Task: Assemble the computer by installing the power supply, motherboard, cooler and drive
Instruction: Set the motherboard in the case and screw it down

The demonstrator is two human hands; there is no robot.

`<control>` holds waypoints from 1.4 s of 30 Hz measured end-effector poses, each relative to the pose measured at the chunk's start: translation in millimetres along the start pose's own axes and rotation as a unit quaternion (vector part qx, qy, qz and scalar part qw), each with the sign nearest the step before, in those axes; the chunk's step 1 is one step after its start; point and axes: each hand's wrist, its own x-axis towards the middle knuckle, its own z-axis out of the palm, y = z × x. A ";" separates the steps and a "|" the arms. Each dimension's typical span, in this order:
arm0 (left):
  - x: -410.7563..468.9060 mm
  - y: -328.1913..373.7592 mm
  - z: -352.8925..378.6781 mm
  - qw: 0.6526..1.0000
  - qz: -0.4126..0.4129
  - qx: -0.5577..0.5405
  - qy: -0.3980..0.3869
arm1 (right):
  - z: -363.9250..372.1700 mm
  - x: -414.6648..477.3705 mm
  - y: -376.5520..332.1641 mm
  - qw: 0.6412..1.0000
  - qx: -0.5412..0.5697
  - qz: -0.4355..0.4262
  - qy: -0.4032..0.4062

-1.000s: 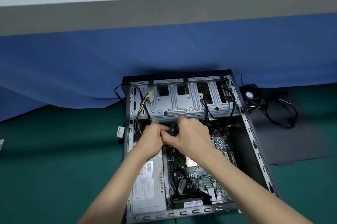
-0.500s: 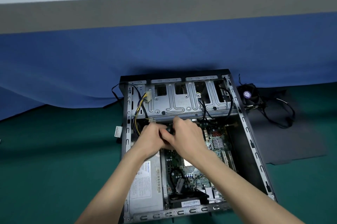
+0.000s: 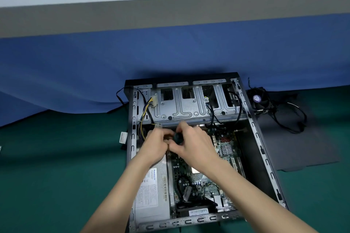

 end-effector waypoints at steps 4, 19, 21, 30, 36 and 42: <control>-1.2 5.0 -0.4 0.999 0.003 -0.024 -0.046 | -2.7 2.7 5.7 0.999 -0.026 0.045 0.002; 2.0 -1.9 3.5 1.000 0.002 0.002 -0.004 | -0.5 2.9 2.9 1.000 0.006 -0.004 -0.018; 1.7 -0.3 4.2 1.000 -0.001 -0.010 -0.010 | 0.1 4.8 2.3 1.000 0.004 0.014 -0.014; 1.8 1.4 3.4 1.000 -0.005 -0.016 -0.026 | -2.8 6.9 1.7 0.999 -0.005 0.023 -0.026; 3.3 -3.0 4.6 1.000 -0.001 0.012 -0.005 | -1.6 6.4 -0.6 1.000 -0.020 0.004 -0.021; 5.6 -5.9 5.9 0.999 -0.004 0.035 -0.007 | -2.1 8.0 -2.8 0.999 -0.027 0.026 -0.010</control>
